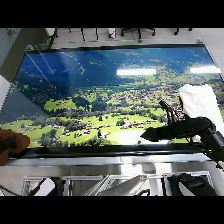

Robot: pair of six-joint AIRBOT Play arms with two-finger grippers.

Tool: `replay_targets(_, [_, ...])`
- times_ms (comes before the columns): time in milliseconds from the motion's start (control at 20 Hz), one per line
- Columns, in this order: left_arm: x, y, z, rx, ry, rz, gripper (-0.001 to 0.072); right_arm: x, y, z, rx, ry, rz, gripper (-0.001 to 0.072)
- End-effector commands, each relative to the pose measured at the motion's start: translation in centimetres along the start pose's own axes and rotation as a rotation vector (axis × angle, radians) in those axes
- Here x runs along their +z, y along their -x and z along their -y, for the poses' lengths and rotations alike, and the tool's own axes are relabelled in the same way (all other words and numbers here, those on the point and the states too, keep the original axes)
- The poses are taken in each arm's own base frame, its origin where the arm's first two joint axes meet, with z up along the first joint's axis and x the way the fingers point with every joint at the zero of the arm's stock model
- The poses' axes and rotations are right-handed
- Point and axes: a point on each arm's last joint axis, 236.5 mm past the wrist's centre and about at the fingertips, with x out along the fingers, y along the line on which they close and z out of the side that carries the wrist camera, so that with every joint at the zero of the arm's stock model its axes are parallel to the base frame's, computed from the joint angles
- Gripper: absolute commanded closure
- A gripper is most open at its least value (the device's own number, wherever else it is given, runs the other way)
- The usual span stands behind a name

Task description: Fold the shirts.

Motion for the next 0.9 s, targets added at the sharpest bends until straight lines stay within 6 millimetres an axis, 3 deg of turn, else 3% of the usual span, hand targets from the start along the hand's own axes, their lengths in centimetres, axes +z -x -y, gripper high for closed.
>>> replay_targets(0, [0.6, -6.0, -2.5, 0.014, 0.048, -0.053, 0.0009, 0.0, 0.0, 0.0, 0.001, 0.002, 0.0, 0.069])
replay_targets(200, [3.7, -7.7, -1.6, -0.012, 0.055, -0.076, 0.002, 0.0, 0.0, 0.0, 0.001, 0.002, 0.0, 0.0691])
replay_targets(250, [4.4, -7.9, -1.3, -0.011, 0.044, -0.086, 0.0266, 0.0, 0.0, 0.0, 0.001, 0.002, 0.0, 0.0691])
replay_targets(300, [4.8, -8.0, -1.1, -0.009, 0.031, -0.1, 0.0661, 0.0, 0.0, 0.0, 0.0, 0.002, 0.0, 0.069])
replay_targets(400, [5.2, -7.5, -0.1, -0.009, -0.004, -0.132, 0.0694, 0.0, 0.0, 0.0, 0.001, 0.002, 0.0, 0.069])
replay_targets(500, [6.4, -5.0, 1.5, -0.014, -0.043, -0.103, 0.0694, 0.0, 0.0, 0.0, 0.001, 0.002, 0.0, 0.0691])
replay_targets(600, [9.5, 0.4, 4.9, -0.062, -0.089, 0.047, 0.0694, 0.0, 0.0, 0.0, 0.001, 0.002, 0.001, 0.0691])
replay_targets(650, [11.3, 4.7, 7.7, -0.127, -0.109, 0.153, 0.0694, 0.1, 0.0, 0.0, 0.0, 0.002, 0.006, 0.0691])
replay_targets(750, [13.1, 15.3, 14.5, -0.317, -0.199, 0.371, 0.0694, 0.4, 0.0, 0.0, -0.002, 0.001, 0.018, 0.069])
replay_targets(850, [11.5, 27.5, 21.2, -0.541, -0.32, 0.585, 0.0694, 0.4, 0.0, 0.0, -0.002, 0.001, 0.018, 0.0691])
